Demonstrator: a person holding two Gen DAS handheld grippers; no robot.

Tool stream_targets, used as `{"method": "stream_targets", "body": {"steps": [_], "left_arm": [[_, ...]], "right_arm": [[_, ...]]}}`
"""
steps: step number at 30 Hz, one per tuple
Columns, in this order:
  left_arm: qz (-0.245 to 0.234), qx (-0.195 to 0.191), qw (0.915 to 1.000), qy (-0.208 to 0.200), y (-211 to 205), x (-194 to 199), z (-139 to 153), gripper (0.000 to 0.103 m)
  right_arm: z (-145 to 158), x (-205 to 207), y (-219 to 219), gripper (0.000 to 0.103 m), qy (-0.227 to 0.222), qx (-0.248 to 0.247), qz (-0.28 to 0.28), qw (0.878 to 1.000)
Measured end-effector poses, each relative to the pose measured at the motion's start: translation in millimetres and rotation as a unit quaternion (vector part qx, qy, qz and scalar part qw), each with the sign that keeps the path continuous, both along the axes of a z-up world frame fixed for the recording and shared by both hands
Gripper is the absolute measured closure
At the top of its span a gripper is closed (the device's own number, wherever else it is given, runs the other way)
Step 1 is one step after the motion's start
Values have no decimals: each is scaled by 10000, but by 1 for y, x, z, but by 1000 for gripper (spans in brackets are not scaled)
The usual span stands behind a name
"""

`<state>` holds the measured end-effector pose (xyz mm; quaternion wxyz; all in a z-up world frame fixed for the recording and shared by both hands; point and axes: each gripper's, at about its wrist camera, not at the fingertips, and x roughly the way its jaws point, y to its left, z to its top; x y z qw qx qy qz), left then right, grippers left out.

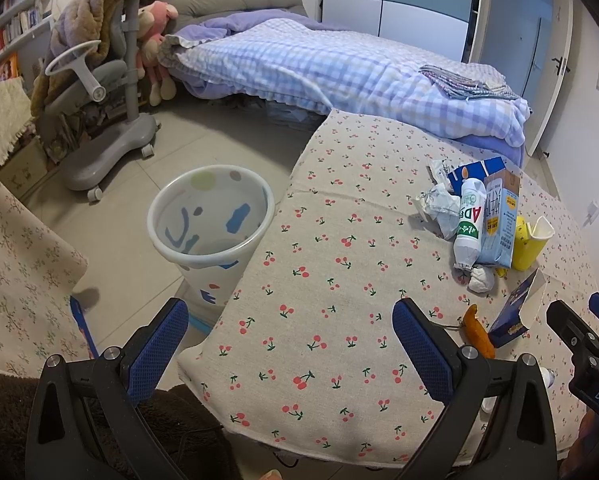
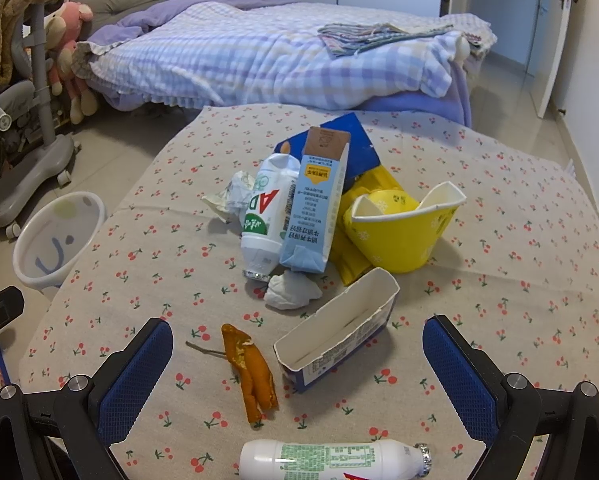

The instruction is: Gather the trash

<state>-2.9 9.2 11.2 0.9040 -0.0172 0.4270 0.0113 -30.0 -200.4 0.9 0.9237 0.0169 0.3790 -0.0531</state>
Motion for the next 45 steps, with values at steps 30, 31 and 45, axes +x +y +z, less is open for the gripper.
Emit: {"method": "stream_targets", "body": {"steps": [30,31,45], "left_arm": [[20,50,10000,-38,3,-1,0,0],[25,53,10000,-37,2,0,-1,0],[27,62,10000,-48,4,-1,-1,0]], "right_arm": [[3,-1,-1,0,-59,39,-55,10000],[3,-1,-1,0,-58,37,-53,10000],[8,-3,-3,0,-75,15,-89,9999]]}}
